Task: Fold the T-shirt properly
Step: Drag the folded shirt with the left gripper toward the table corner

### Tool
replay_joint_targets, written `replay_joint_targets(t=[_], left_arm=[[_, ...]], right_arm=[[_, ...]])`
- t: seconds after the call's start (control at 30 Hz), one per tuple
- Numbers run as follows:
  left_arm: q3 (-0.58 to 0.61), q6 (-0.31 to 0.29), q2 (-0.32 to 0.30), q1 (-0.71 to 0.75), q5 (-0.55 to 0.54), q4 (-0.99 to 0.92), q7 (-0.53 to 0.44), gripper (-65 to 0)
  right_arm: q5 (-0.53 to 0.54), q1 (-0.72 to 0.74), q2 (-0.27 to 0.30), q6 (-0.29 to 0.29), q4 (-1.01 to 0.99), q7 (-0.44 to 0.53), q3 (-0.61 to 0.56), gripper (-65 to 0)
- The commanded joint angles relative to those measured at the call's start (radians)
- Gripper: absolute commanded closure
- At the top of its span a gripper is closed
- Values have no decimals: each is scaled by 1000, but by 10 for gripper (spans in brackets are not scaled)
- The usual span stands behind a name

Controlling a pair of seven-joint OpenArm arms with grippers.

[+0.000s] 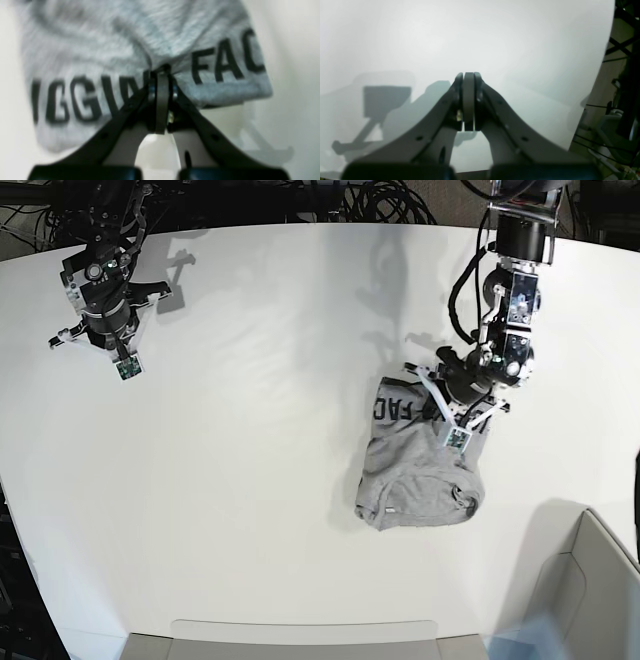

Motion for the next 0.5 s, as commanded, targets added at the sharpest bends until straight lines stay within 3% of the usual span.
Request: replay_joint_targets(t=[0.0,0.17,0.3,0.47], left_arm=[[-17,-25,-1,2,-5,52,10,0],[-88,-63,47,17,-5,177,-3,0],[-151,-63,114,-61,0,169,-29,0],[-152,-63,123,-158,0,94,-96,0]], right_arm=[[-1,17,7,11,15,13,1,0],[-3,20,7,11,15,8,1,0],[-6,12,7,11,15,11,1,0],[-6,11,7,13,15,8,6,0]])
